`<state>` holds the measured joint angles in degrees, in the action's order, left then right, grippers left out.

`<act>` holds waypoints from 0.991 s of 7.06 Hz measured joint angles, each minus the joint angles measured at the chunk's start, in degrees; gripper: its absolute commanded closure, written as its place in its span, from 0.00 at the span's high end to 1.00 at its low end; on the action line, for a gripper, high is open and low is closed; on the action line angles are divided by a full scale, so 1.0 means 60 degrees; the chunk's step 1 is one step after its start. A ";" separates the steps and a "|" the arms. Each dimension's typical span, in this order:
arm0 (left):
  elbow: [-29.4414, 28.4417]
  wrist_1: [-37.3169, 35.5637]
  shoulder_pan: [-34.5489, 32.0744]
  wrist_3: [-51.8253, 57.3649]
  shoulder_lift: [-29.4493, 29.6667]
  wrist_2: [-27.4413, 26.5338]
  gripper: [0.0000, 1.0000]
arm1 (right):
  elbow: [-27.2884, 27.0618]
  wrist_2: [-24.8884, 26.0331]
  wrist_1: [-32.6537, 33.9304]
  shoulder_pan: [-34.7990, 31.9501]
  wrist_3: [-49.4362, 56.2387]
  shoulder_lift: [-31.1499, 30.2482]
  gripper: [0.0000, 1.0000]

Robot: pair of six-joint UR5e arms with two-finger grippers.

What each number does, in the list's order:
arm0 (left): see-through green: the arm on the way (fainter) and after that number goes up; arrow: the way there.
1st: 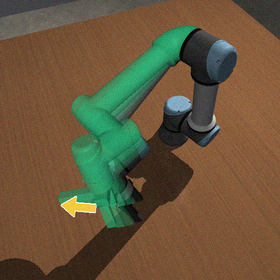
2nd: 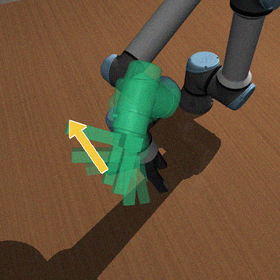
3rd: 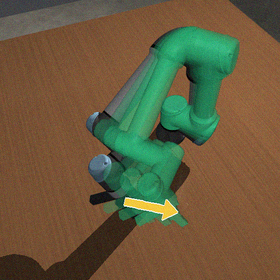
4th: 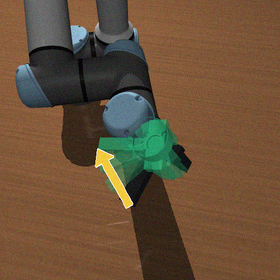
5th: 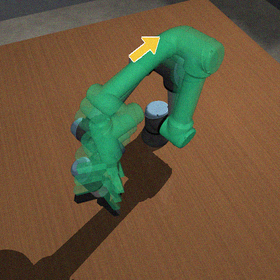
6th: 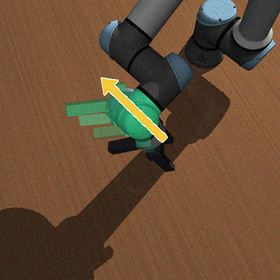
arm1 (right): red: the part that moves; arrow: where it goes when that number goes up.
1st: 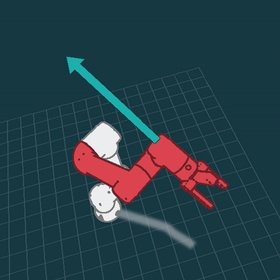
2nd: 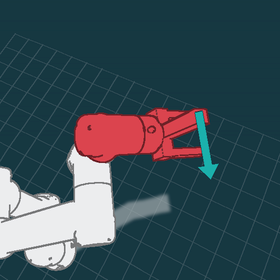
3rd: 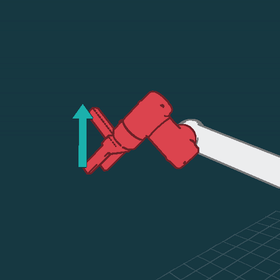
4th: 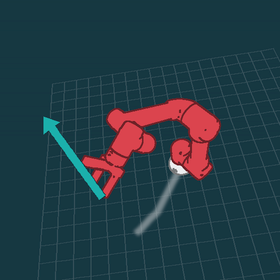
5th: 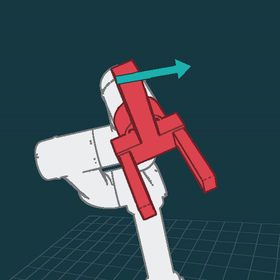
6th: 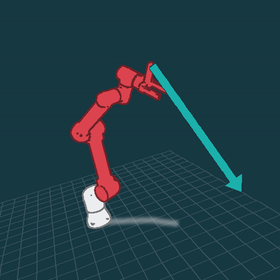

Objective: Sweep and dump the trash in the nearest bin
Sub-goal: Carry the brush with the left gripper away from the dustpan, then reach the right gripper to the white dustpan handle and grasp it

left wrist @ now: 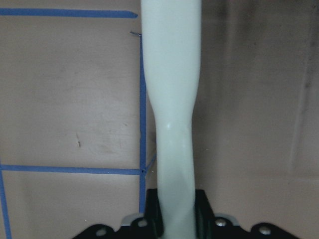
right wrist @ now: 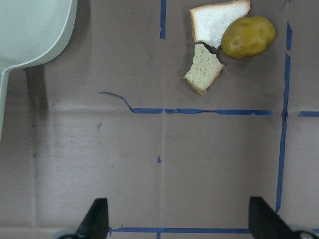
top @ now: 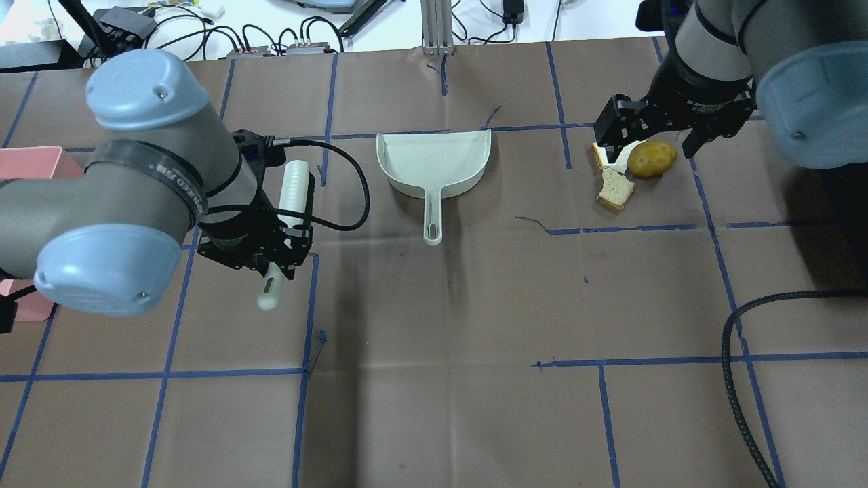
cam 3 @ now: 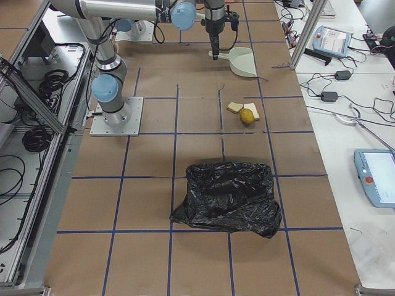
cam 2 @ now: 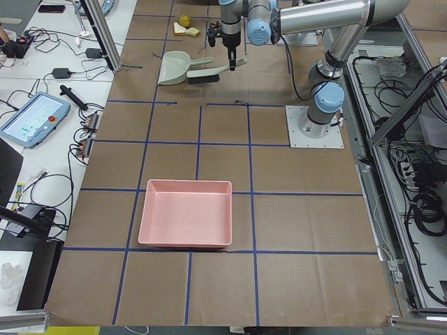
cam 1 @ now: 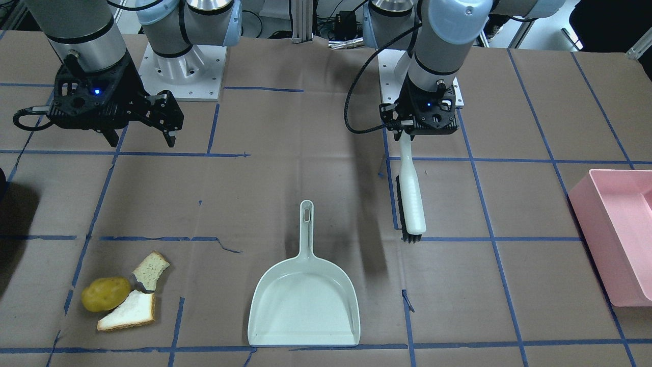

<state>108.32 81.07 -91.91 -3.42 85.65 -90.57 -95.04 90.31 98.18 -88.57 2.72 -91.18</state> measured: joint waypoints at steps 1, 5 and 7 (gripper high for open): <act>-0.0311 0.0129 0.0290 0.0477 0.0171 -0.0033 0.05 | 0.0000 -0.0024 0.0046 0.0007 0.0000 0.0008 1.00; -0.0544 0.0233 0.0817 0.1173 0.0314 -0.0001 0.04 | 0.0945 -0.0013 0.0429 -0.0935 -0.0708 0.1097 1.00; -0.0510 0.0252 0.0840 0.1171 0.0233 -0.0048 0.04 | 0.1958 0.0023 0.0349 -0.1728 -0.1136 0.2123 1.00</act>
<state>105.26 82.58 -86.86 3.61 87.05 -90.86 -83.29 90.45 100.27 -98.94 -4.09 -78.44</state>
